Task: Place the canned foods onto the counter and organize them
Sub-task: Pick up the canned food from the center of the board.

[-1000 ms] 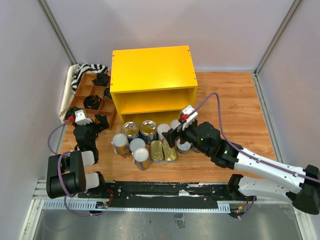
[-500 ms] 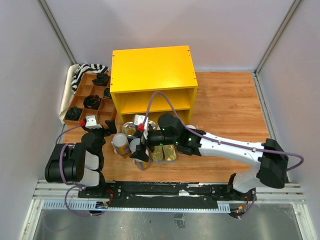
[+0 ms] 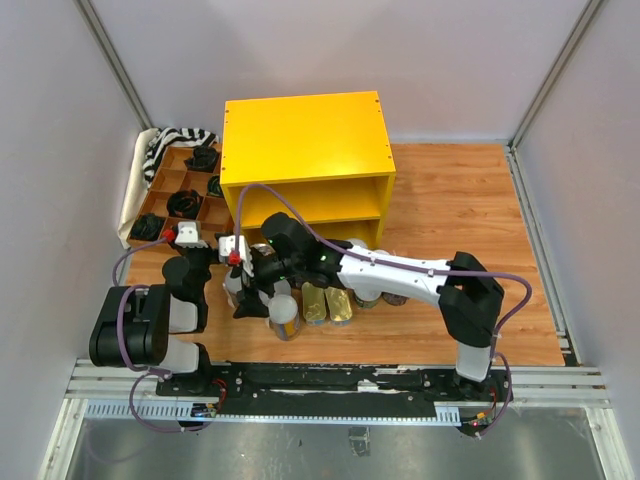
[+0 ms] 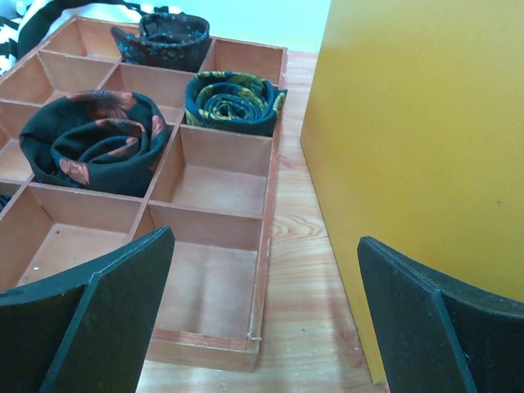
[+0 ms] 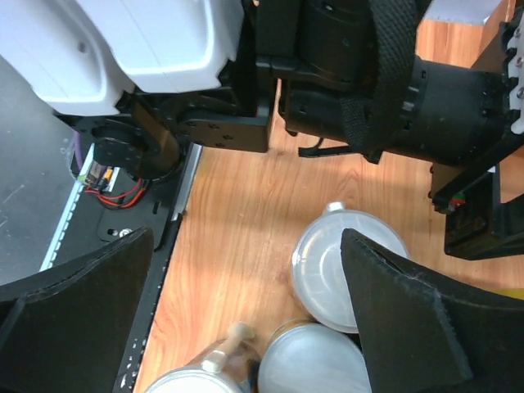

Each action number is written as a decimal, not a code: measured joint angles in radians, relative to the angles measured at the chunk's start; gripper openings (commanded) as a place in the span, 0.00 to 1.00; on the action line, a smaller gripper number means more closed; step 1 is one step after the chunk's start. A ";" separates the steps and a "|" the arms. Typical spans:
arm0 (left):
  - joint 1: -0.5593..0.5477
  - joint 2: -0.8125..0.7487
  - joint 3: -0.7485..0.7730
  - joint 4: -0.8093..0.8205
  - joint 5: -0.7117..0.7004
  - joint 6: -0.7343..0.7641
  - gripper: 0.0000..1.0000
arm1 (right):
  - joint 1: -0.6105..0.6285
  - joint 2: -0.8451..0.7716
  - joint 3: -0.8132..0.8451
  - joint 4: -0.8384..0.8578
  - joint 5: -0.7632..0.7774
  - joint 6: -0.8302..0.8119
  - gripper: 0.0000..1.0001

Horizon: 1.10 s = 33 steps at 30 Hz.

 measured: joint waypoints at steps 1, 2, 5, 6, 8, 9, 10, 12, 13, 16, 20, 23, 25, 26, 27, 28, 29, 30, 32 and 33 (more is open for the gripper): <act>-0.001 0.000 0.000 -0.008 0.010 0.004 1.00 | -0.006 0.016 0.012 -0.007 -0.010 -0.004 0.98; -0.001 0.000 0.000 -0.014 0.015 0.007 1.00 | -0.014 0.028 0.019 -0.011 -0.017 -0.008 0.98; -0.001 0.000 0.000 -0.024 0.025 0.014 1.00 | -0.045 0.051 0.027 -0.022 -0.034 -0.018 0.99; -0.001 0.000 0.000 -0.024 0.028 0.015 1.00 | -0.058 0.056 0.029 -0.025 -0.037 -0.021 0.99; -0.001 0.000 0.000 -0.024 0.033 0.018 1.00 | -0.075 0.063 0.032 -0.027 -0.040 -0.026 0.98; -0.001 0.000 0.000 -0.024 0.034 0.019 1.00 | -0.084 0.067 0.035 -0.029 -0.039 -0.031 0.99; -0.001 0.000 0.000 -0.024 0.035 0.019 1.00 | -0.089 0.071 0.040 -0.029 -0.039 -0.036 0.99; -0.001 0.000 0.000 -0.024 0.037 0.019 1.00 | -0.091 0.077 0.046 -0.029 -0.037 -0.046 0.99; -0.001 0.000 0.000 -0.024 0.036 0.019 1.00 | -0.091 0.080 0.047 -0.029 -0.036 -0.051 0.99; -0.001 0.000 0.000 -0.024 0.037 0.022 1.00 | -0.091 0.087 0.049 -0.030 -0.037 -0.057 0.98; -0.001 0.000 0.000 -0.025 0.037 0.022 1.00 | -0.091 0.111 0.063 -0.043 -0.039 -0.071 0.98; -0.001 0.000 0.000 -0.025 0.038 0.022 1.00 | -0.091 0.127 0.063 -0.045 -0.040 -0.079 0.99; -0.001 0.000 0.000 -0.025 0.039 0.022 1.00 | -0.091 0.137 0.063 -0.044 -0.040 -0.080 0.99; -0.001 0.000 0.000 -0.025 0.039 0.022 1.00 | -0.091 0.142 0.064 -0.043 -0.040 -0.080 0.98; -0.001 0.000 0.000 -0.024 0.039 0.022 1.00 | -0.091 0.146 0.064 -0.043 -0.040 -0.080 0.98; -0.001 0.000 0.000 -0.025 0.039 0.022 1.00 | -0.091 0.151 0.064 -0.043 -0.040 -0.081 0.99; -0.001 0.001 0.000 -0.024 0.040 0.022 1.00 | -0.091 0.157 0.065 -0.043 -0.040 -0.082 0.99; -0.001 0.000 0.000 -0.025 0.040 0.023 1.00 | -0.091 0.163 0.067 -0.043 -0.040 -0.082 0.99; -0.001 0.000 0.000 -0.025 0.040 0.022 1.00 | -0.091 0.179 0.080 -0.044 -0.040 -0.081 1.00; -0.001 0.000 0.000 -0.025 0.040 0.022 1.00 | -0.091 0.185 0.087 -0.044 -0.040 -0.081 1.00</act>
